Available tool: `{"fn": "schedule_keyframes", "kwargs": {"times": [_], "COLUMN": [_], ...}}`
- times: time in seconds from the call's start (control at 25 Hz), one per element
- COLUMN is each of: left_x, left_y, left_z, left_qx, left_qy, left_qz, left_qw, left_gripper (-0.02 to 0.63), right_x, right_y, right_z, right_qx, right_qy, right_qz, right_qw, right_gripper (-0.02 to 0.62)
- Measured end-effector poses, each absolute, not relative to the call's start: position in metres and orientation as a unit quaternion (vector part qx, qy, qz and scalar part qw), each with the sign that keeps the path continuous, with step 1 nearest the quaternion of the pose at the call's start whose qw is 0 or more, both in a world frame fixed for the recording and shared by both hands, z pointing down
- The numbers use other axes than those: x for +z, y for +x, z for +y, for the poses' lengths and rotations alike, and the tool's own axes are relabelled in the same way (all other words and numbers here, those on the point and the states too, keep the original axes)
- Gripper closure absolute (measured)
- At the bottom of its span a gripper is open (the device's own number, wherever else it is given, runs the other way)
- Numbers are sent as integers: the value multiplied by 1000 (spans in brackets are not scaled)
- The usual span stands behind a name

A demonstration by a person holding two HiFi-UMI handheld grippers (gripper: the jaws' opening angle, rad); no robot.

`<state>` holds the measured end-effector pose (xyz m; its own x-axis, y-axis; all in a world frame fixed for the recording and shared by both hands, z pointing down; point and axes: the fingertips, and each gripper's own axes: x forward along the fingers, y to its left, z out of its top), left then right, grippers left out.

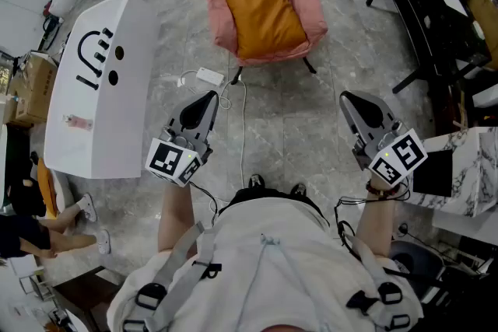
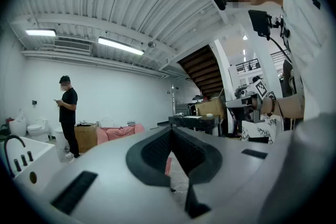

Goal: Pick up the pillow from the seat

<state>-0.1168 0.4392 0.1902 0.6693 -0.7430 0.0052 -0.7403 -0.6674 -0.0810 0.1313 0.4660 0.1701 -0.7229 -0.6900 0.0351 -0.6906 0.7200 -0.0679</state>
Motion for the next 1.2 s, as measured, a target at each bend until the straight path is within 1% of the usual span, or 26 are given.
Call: {"fn": "schedule_keyframes", "kwargs": {"times": [0.2, 0.44, 1.04, 1.12, 1.2], "left_x": [192, 189, 191, 193, 197], "left_y": [-112, -110, -127, -128, -127], "left_z": [440, 439, 441, 443, 444], "left_qx": [-23, -25, -11, -13, -14], "left_qy": [-920, -920, -920, -922, -926], "left_qz": [390, 388, 390, 385, 376], "left_qw": [45, 50, 33, 32, 32], "left_gripper": [598, 598, 597, 578, 513], "right_x": [168, 169, 175, 175, 173], "right_y": [129, 125, 110, 106, 105], "right_z": [469, 466, 471, 470, 468], "right_qx": [46, 42, 63, 63, 56], "right_qy": [369, 366, 358, 356, 361], "right_qz": [-928, -930, -931, -932, -930], "right_qw": [-18, -5, -20, -23, -26], "right_gripper": [580, 580, 579, 578, 578]}}
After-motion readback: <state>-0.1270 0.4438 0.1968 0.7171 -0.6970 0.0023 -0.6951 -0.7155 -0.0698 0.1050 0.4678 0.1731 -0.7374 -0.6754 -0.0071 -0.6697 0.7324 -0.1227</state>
